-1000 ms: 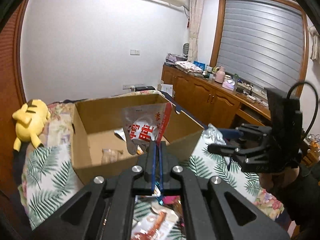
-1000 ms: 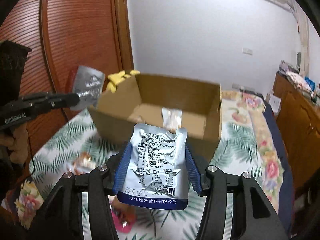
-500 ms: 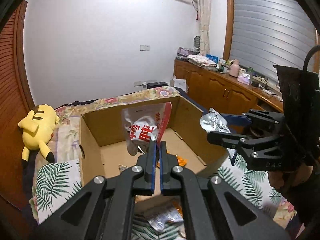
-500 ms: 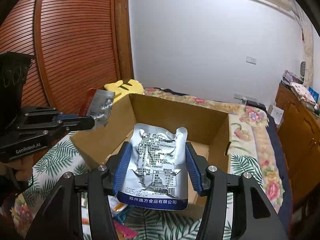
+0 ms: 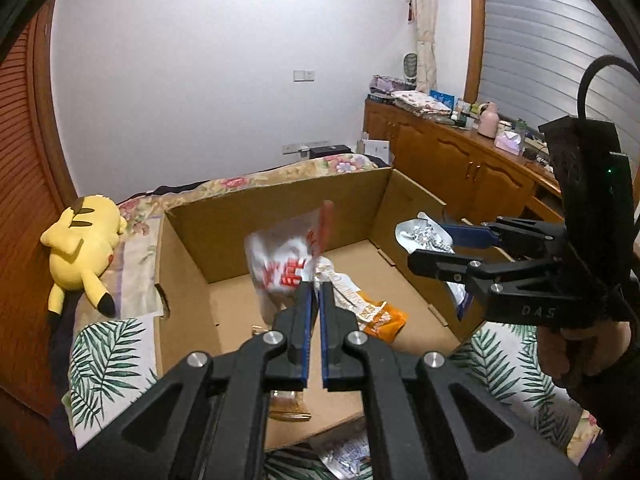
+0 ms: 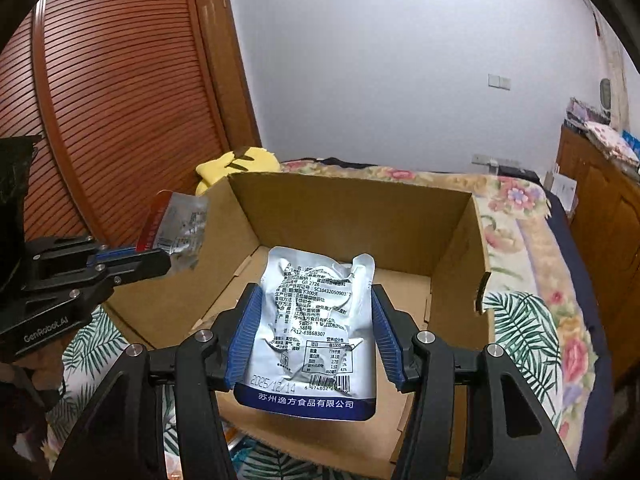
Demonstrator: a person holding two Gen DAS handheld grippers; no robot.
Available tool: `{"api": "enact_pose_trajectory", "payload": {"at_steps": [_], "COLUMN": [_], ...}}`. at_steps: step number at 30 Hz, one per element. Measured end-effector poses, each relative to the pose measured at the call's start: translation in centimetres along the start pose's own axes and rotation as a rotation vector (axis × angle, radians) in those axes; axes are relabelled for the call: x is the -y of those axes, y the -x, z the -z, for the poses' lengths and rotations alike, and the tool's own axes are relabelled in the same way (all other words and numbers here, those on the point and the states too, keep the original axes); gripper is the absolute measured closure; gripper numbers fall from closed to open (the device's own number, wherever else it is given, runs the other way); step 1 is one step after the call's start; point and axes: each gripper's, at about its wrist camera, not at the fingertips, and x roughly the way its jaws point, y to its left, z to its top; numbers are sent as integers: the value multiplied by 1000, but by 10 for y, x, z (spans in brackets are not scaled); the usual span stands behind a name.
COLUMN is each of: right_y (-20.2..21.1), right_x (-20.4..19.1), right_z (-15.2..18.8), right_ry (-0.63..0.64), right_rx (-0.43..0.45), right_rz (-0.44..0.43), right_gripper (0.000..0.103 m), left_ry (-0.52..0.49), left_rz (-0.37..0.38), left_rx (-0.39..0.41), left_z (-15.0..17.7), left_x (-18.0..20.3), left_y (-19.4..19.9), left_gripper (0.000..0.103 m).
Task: Organize snacks
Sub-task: 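Open both grippers over the box to drop the bags, then move both grippers back to the snack pile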
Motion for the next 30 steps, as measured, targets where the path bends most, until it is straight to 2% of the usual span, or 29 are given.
{"api": "enact_pose_trajectory", "payload": {"at_steps": [2,6,8,17,24,30], "right_y": [-4,-11,-11,30,76,85], "right_x": [3,4,4,-13,-43,-59], "right_z": [2,4,5,12,48,91], "right_ry": [-4,-11,-15,8,33,15], "right_rx": [-5,-15,-14,71,101,48], "right_rz": [1,10,3,11,11,-7], "right_gripper": [47,44,44,44,41,39], "left_ry": [-24,-14,-7,-9,-29,-23], "left_rz": [-37,-35,-38,-71,-66,-38], "left_rx": [9,6,2,-14,-37,-77], "left_z": [1,2,4,20,50,88], "left_x": [2,0,-2,-3,2,11], "left_y": [-1,-1,-1,17,42,60], "left_gripper": [99,94,88,67,64,64]}}
